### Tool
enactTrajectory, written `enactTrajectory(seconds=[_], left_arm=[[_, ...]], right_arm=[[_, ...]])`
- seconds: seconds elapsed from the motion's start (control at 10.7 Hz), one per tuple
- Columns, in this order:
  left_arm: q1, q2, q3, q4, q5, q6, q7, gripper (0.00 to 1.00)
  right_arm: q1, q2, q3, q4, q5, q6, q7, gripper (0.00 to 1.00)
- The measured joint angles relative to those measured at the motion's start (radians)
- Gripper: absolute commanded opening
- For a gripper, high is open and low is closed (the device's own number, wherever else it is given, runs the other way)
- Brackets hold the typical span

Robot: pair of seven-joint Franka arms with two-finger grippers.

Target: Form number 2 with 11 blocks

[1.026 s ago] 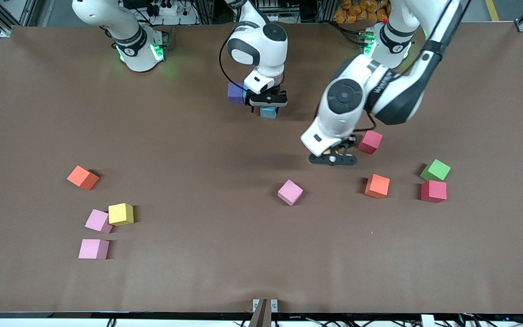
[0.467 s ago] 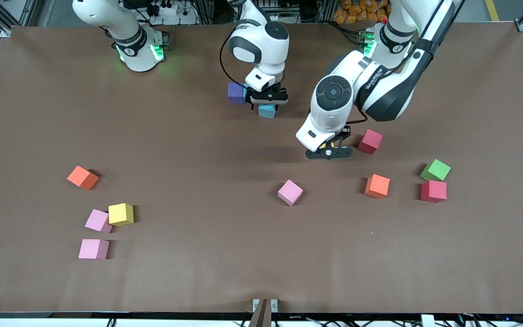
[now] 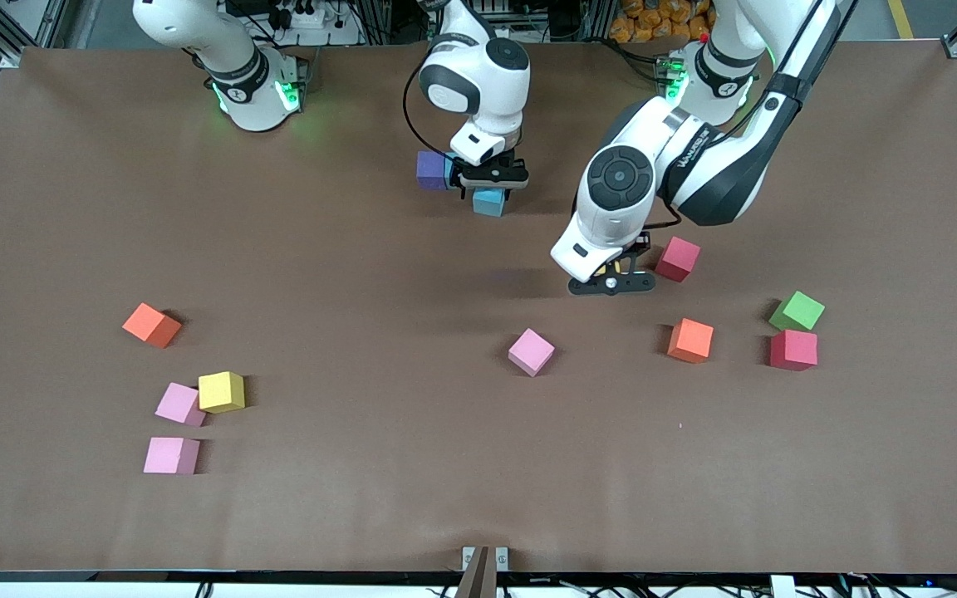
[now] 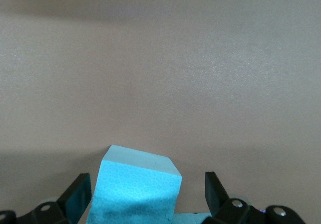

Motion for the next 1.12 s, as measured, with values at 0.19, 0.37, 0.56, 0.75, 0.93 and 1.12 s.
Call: enactTrajectory(seconds=[0.19,0.37,0.56,0.75,0.93,1.12], left_arm=[[0.0,0.0,0.0,-0.002,-0.002,0.0,0.0,0.31],[0.0,0.0,-0.001,-0.002,-0.018,0.0,0.0,0.31],[0.0,0.0,-0.001,-0.002,-0.021,0.0,0.0,0.31],[0.0,0.0,-0.001,-0.003,-0.021,-0.001,0.0,0.31],[0.0,0.0,-0.001,-0.004,-0.021,-0.002,0.0,0.31],[0.0,0.0,-0.001,-0.004,-0.022,-0.002,0.0,0.31]], right_arm=[[0.0,0.0,0.0,0.0,0.0,0.0,-0.009,1.0],[0.0,0.001,0.001,-0.001,0.0,-0.002,-0.035,1.0],[-0.001,0.001,-0.001,0.0,0.0,-0.002,-0.047,1.0],[-0.011,-0.001,-0.006,0.006,0.044,0.004,-0.043,1.0],[-0.029,-0.003,-0.01,0.03,0.129,0.007,-0.045,1.0],[-0.077,-0.013,-0.011,0.052,0.137,0.007,-0.062,1.0]])
